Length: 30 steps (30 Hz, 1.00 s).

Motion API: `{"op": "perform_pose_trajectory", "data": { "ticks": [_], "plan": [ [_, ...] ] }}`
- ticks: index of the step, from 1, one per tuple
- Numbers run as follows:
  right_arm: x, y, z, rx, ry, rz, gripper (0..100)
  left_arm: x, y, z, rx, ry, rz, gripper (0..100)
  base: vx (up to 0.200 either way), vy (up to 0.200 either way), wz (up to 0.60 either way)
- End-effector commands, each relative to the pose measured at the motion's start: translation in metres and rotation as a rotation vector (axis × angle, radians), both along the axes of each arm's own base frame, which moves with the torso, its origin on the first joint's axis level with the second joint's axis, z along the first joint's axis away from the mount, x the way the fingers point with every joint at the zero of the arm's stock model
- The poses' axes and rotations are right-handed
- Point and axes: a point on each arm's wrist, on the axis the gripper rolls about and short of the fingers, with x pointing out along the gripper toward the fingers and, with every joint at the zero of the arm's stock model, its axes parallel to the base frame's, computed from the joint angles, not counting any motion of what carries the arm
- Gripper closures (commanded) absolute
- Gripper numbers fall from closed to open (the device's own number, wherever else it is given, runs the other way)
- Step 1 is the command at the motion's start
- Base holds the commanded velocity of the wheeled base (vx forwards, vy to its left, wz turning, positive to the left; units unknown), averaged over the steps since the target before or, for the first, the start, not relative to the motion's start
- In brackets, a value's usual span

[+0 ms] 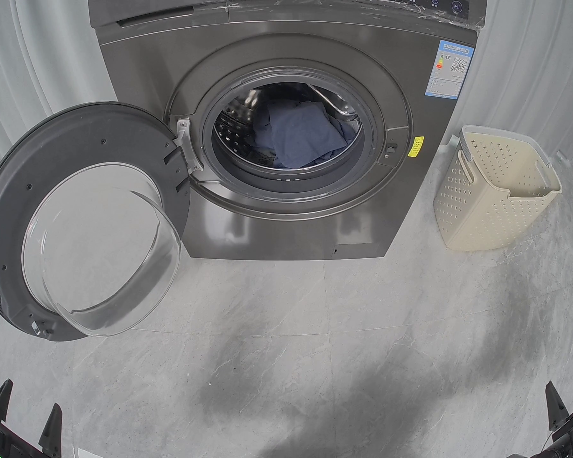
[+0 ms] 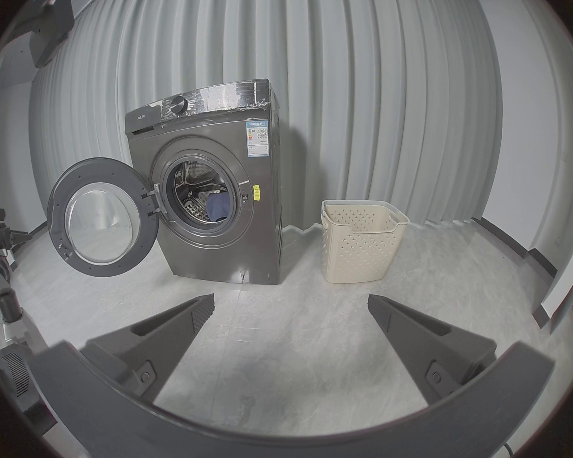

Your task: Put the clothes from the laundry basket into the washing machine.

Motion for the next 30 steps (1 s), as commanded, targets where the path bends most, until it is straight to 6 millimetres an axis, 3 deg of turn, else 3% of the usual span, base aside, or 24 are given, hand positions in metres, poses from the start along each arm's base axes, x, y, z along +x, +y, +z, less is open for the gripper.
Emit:
{"op": "perform_pose_trajectory", "data": {
  "ticks": [1, 8, 23, 30],
  "plan": [
    [0.0008, 0.0001, -0.0051, -0.002, 0.012, -0.002, 0, 0.0003, -0.0001, -0.0051, -0.004, 0.004, -0.001, 0, 0.000, 0.000, 0.00],
    [0.0007, 0.0000, -0.0051, -0.001, 0.010, -0.001, 0, 0.0003, 0.0000, -0.0051, -0.001, 0.004, -0.003, 0, 0.000, 0.000, 0.00],
    [0.0007, 0.0000, -0.0051, -0.001, 0.010, -0.001, 0, 0.0003, 0.0000, -0.0048, -0.016, 0.005, -0.004, 0, 0.000, 0.200, 0.00],
    [0.0007, 0.0000, -0.0051, -0.001, 0.010, -0.001, 0, 0.0003, -0.0001, -0.0046, -0.012, 0.004, -0.007, 0, 0.000, 0.000, 0.00]
  ]
}}
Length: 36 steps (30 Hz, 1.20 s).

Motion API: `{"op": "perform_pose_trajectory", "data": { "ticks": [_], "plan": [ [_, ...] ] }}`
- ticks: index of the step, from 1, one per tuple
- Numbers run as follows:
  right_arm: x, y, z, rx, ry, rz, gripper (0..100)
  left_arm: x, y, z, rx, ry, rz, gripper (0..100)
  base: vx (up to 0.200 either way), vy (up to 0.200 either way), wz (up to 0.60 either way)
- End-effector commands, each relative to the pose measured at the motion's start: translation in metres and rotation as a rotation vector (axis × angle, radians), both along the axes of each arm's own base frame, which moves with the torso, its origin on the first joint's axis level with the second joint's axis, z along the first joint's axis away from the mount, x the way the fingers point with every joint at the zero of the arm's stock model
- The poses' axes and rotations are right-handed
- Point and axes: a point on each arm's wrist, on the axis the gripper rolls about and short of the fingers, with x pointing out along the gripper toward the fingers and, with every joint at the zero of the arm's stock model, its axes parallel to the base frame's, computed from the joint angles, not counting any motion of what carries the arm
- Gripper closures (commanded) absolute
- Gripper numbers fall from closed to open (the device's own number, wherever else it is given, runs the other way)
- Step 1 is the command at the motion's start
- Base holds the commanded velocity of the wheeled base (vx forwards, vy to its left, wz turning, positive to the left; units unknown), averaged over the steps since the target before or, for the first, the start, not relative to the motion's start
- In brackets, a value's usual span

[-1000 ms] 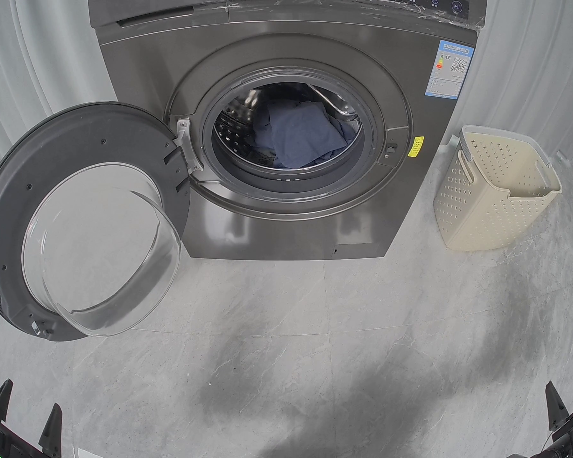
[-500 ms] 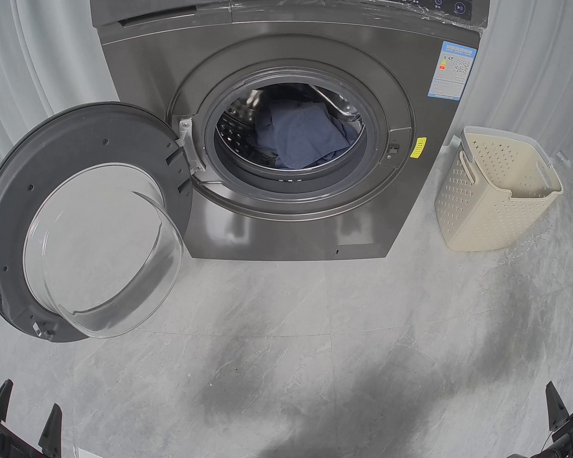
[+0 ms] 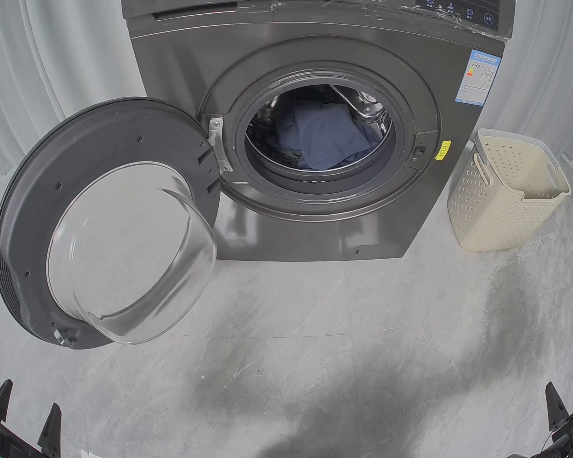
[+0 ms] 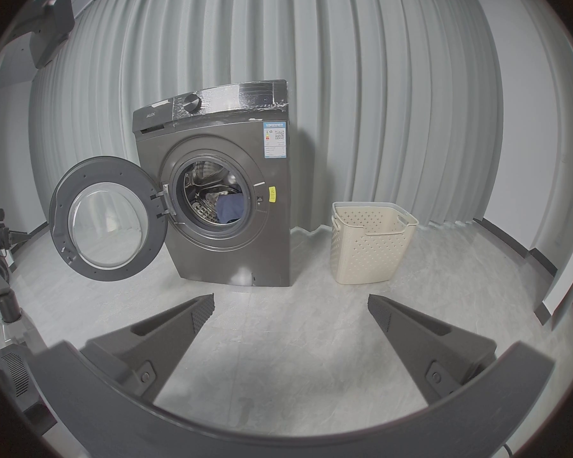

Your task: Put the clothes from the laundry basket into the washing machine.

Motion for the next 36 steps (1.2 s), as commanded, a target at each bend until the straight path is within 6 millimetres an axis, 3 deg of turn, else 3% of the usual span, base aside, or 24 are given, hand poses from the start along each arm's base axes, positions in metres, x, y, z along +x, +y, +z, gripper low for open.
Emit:
{"op": "perform_pose_trajectory", "data": {
  "ticks": [1, 8, 14, 36],
  "plan": [
    [0.0012, 0.0000, -0.0049, 0.000, 0.015, 0.000, 0, 0.0012, -0.0001, -0.0045, 0.001, 0.016, -0.002, 0, 0.000, 0.000, 0.00],
    [0.0012, 0.0000, -0.0049, 0.000, 0.015, 0.000, 0, 0.0012, -0.0003, -0.0045, -0.007, 0.016, -0.011, 0, -0.171, 0.171, 0.00],
    [0.0012, 0.0000, -0.0049, 0.000, 0.015, 0.000, 0, 0.0012, -0.0001, -0.0045, -0.023, 0.016, -0.005, 0, 0.000, 0.000, 0.00],
    [0.0012, 0.0000, -0.0049, 0.000, 0.015, 0.000, 0, 0.0011, -0.0002, -0.0041, -0.023, 0.014, -0.008, 0, 0.000, 0.191, 0.00]
  ]
}}
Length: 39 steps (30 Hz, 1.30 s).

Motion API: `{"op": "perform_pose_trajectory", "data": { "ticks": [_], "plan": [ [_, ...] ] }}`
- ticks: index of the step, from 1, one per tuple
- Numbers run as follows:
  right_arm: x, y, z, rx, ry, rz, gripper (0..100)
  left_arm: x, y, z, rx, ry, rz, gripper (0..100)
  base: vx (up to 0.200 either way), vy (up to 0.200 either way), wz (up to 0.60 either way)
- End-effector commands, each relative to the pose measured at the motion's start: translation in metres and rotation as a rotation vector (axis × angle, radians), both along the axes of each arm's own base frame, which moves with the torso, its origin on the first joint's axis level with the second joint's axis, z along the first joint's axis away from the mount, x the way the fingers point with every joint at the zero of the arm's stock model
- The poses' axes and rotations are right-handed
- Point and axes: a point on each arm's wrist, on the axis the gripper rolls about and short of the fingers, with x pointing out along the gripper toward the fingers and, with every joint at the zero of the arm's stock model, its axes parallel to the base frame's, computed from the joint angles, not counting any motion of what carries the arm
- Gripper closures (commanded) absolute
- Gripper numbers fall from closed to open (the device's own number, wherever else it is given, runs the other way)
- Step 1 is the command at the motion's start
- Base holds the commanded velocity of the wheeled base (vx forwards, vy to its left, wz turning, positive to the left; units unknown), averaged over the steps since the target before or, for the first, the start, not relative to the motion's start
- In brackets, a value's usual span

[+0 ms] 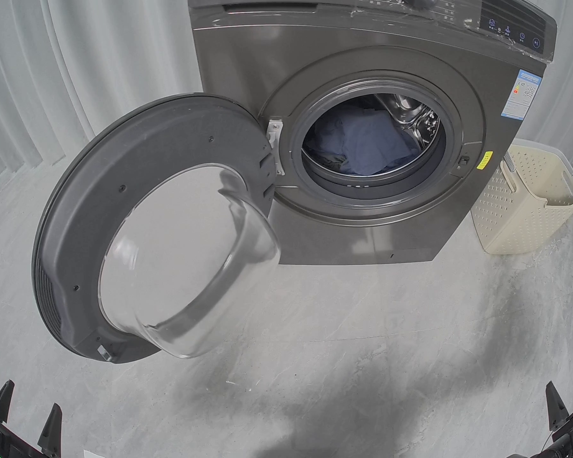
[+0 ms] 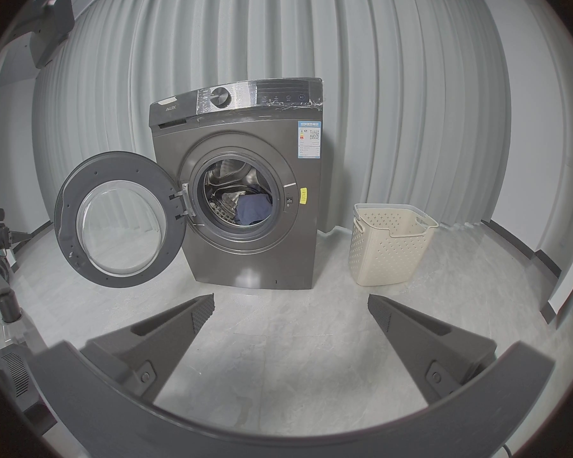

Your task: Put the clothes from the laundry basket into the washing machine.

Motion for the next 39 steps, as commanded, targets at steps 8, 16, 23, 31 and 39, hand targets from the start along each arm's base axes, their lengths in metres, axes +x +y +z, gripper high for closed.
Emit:
{"op": "perform_pose_trajectory", "data": {
  "ticks": [8, 16, 23, 31, 39],
  "plan": [
    [0.0010, 0.0000, -0.0049, 0.000, 0.014, 0.000, 0, 0.0009, -0.0001, -0.0041, 0.000, 0.012, -0.003, 0, -0.075, 0.000, 0.00],
    [0.0010, 0.0000, -0.0049, 0.000, 0.014, 0.000, 0, 0.0009, 0.0000, -0.0041, 0.000, 0.012, -0.001, 0, -0.150, 0.000, 0.00],
    [0.0010, 0.0000, -0.0049, 0.000, 0.014, 0.000, 0, 0.0009, 0.0000, -0.0041, 0.000, 0.012, -0.001, 0, 0.000, 0.000, 0.00],
    [0.0010, 0.0000, -0.0049, 0.000, 0.014, 0.000, 0, 0.0009, 0.0000, -0.0041, 0.000, 0.012, -0.001, 0, 0.000, 0.200, 0.00],
    [0.0010, 0.0000, -0.0049, 0.000, 0.014, -0.001, 0, 0.0009, 0.0001, -0.0044, 0.011, 0.011, 0.003, 0, 0.000, 0.025, 0.00]
  ]
}}
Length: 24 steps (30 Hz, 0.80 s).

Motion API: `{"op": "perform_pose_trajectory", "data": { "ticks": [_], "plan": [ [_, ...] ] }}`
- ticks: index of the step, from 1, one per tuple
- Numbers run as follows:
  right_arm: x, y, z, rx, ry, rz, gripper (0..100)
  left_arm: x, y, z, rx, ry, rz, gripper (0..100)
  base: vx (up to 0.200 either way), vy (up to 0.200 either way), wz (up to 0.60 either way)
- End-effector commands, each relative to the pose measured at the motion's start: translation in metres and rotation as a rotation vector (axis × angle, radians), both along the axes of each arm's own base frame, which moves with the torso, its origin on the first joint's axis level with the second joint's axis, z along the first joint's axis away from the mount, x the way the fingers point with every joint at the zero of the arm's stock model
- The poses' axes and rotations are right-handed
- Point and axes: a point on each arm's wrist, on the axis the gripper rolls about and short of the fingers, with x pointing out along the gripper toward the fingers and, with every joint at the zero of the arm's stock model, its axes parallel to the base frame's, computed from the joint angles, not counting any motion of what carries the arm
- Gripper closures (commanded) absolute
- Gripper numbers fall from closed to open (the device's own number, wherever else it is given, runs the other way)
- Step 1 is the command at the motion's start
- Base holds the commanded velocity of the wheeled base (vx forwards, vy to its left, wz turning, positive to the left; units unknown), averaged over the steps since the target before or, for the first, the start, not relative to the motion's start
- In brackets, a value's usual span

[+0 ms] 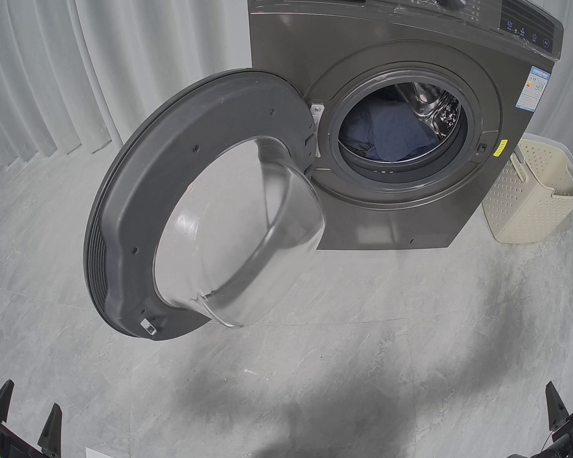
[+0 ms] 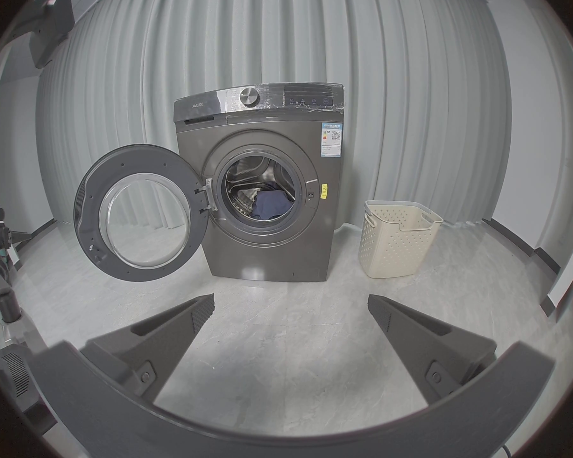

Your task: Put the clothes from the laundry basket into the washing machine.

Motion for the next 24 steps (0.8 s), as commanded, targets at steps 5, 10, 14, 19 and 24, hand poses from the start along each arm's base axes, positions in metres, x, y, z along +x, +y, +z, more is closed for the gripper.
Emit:
{"op": "perform_pose_trajectory", "data": {
  "ticks": [5, 10, 14, 19, 24],
  "plan": [
    [0.001, 0.000, -0.005, 0.000, 0.013, 0.001, 0, 0.001, 0.000, -0.005, 0.026, 0.010, -0.003, 0, 0.000, 0.000, 0.00],
    [0.001, 0.000, -0.005, 0.000, 0.013, 0.001, 0, -0.010, 0.000, 0.037, 0.067, -0.162, -0.014, 0, 0.000, 0.000, 0.00],
    [0.001, 0.000, -0.005, 0.000, 0.013, 0.001, 0, -0.002, -0.001, 0.078, 0.000, -0.097, -0.155, 0, 0.000, 0.000, 0.00],
    [0.001, 0.000, -0.005, 0.000, 0.013, 0.001, 0, 0.028, -0.005, 0.095, -0.038, -0.004, -0.267, 0, 0.000, 0.000, 0.00],
    [0.001, 0.000, -0.005, 0.000, 0.013, 0.001, 0, 0.061, -0.008, 0.101, -0.060, 0.064, -0.289, 0, 0.000, 0.000, 0.00]
  ]
}}
